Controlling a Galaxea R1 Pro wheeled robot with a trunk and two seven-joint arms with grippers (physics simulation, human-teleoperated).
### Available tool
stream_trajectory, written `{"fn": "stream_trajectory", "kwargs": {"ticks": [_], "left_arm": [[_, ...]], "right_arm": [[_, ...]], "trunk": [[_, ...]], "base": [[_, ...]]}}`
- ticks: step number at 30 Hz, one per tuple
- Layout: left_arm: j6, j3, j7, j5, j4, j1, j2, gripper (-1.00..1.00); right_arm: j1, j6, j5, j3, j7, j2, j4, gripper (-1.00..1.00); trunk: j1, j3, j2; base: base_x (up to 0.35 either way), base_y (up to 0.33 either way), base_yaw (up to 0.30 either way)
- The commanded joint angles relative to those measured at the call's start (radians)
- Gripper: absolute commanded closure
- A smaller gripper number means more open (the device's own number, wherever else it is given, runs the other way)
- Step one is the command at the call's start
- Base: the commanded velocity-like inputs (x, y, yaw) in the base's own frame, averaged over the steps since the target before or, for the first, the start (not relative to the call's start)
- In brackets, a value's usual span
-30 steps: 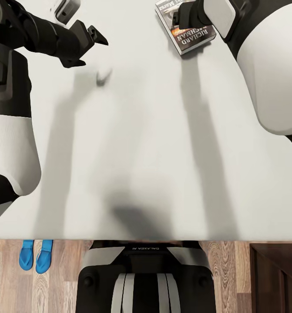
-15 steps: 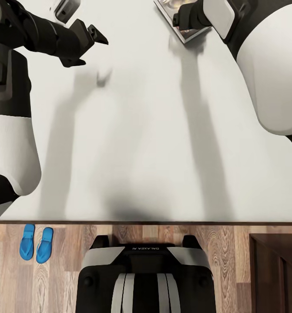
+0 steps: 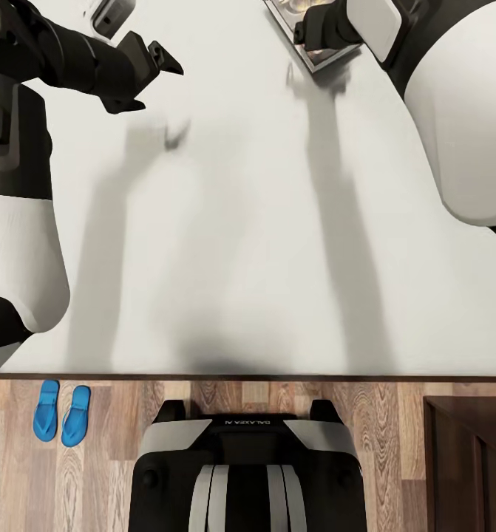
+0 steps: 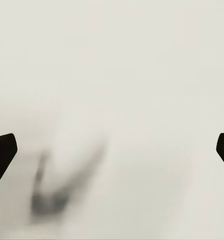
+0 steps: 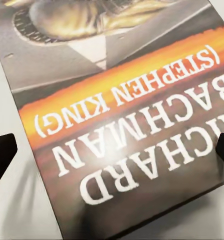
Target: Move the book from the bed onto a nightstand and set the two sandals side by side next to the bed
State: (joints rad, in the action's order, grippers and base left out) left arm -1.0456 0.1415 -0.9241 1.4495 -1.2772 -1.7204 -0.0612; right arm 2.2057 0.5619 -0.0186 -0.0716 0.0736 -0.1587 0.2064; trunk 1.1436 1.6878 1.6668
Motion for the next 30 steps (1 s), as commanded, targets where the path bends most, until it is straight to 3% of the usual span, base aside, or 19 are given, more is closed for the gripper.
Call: {"fn": "stream_trajectory", "kwargs": {"ticks": [1,8,14,30], "left_arm": [[-0.001,0.002,-0.01,0.009,-0.001,-0.001,-0.001,-1.0],[-0.001,0.004,-0.009,0.009,-0.002,-0.001,-0.002,-1.0],[-0.001,0.004,-0.009,0.009,-0.003,-0.001,-0.001,-1.0],[-0.001,0.005,-0.009,0.009,-0.004,0.001,-0.005,-1.0]], "right_arm": [[0.003,0.009,-0.006,-0.005,0.003,0.0,0.001,-1.0],[0.056,0.035,-0.011,-0.005,0.003,0.002,0.003,-1.0],[0.067,0.038,-0.011,-0.005,0.003,0.002,0.004,-1.0],[0.06,0.023,-0.004,-0.015,0.004,0.0,0.004,-1.0]], "trunk": [[0.0,0.0,0.0],[0.0,0.0,0.0],[0.0,0.0,0.0],[0.0,0.0,0.0]], "base": [[0.11,0.0,0.0],[0.233,0.0,0.0],[0.252,0.0,0.0],[0.031,0.0,0.0]]}}
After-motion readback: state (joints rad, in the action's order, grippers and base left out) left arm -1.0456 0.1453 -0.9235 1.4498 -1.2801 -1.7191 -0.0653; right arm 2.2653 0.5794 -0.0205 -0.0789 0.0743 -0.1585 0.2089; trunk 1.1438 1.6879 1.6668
